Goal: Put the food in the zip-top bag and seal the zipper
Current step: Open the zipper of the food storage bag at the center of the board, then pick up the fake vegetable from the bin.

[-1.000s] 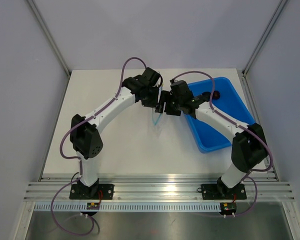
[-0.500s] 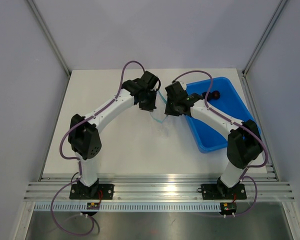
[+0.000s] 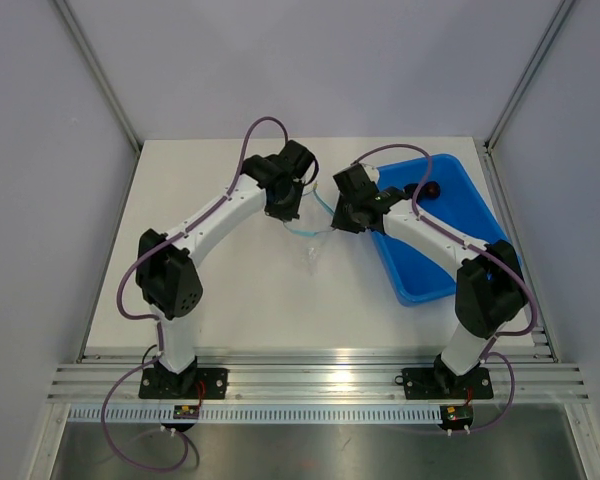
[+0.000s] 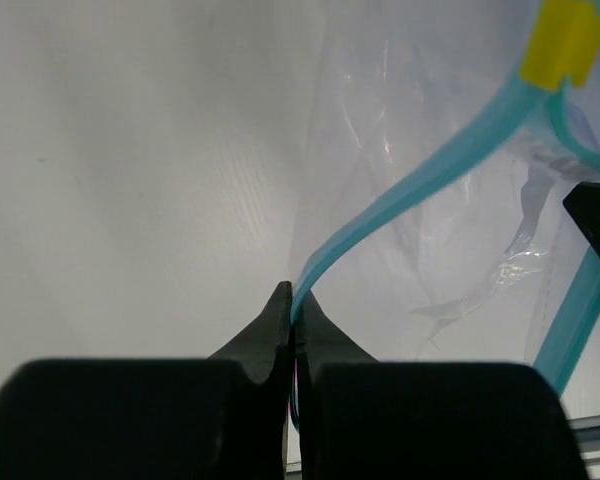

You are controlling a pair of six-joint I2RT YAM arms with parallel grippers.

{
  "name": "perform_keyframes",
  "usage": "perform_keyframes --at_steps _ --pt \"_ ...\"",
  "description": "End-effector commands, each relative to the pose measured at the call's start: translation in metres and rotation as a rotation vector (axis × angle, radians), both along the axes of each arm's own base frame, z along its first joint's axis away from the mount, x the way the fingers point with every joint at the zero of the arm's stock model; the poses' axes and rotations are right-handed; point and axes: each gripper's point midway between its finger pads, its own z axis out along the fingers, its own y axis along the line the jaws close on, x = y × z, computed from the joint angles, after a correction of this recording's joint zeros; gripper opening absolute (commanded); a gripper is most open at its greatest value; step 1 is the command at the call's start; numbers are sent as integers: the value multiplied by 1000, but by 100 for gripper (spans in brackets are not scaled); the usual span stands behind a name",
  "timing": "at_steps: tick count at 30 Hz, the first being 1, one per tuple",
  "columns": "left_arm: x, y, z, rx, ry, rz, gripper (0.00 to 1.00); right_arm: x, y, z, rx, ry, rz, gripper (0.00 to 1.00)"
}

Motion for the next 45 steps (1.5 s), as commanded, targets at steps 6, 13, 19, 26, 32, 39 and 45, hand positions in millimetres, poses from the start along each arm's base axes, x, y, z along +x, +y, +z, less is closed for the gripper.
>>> perform_keyframes --at_steps 6,13,19,26,32,39,45 --pt "27 19 73 149 -240 4 0 6 21 43 163 -76 28 31" --pt "18 -2 47 104 -185 -84 0 0 30 63 219 -110 88 73" --pt "18 1 42 125 -183 -96 0 -4 2 82 192 -172 37 72" --pt "17 -4 38 114 -166 -96 0 8 -73 96 123 -246 -121 73" --pt "17 -9 37 86 -156 -93 0 30 -130 26 97 -89 -215 84" --pt "12 -23 31 30 -112 -109 0 54 -132 -21 58 -9 -169 90" --pt "16 -27 29 31 -109 -110 0 69 -139 -51 92 38 -177 90"
